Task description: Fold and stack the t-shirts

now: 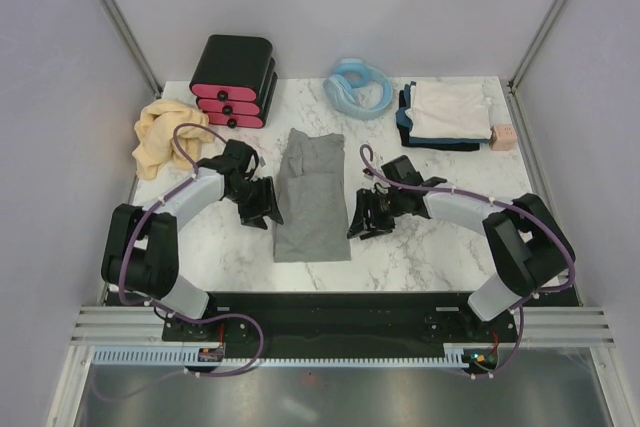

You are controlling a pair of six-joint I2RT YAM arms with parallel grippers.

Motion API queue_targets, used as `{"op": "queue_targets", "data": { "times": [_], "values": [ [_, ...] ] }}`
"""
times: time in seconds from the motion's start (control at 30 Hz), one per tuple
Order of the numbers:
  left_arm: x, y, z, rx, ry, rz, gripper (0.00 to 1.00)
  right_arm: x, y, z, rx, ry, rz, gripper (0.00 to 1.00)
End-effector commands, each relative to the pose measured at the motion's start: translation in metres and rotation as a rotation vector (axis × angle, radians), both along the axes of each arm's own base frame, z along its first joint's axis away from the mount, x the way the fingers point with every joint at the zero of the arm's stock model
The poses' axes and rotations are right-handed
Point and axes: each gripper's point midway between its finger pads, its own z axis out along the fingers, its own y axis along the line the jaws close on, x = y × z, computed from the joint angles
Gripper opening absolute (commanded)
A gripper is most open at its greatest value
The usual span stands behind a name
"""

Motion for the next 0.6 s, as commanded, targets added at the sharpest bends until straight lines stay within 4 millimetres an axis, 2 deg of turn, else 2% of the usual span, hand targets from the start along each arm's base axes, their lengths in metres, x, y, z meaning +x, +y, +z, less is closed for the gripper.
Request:
{"op": "queue_targets", "data": {
  "times": [0.0,0.2,0.33,0.43,0.57],
  "values": [
    [0.0,-0.005,0.003,-0.048,-0.024,0.023,0.56,0.007,0.019,0.013,0.125,-0.049,0.014,0.55],
    [-0.025,-0.001,-0.013,-0.045,0.032,0.012,0.57,-0.006,0.015,-0.001,0.124,-0.013,0.01,0.55],
    [-0.035,0.001,-0.015,-0.05,0.038,0.013,0.58,-0.016,0.014,-0.006,0.143,0.007,0.007,0.56],
    [-0.04,-0.001,-0.015,-0.07,0.044,0.01,0.58,-0.027,0.012,-0.011,0.152,0.04,-0.003,0.56],
    [-0.04,-0.008,-0.012,-0.109,0.057,0.019,0.58,-0.024,0.017,-0.012,0.18,0.012,-0.01,0.57]
  ]
}}
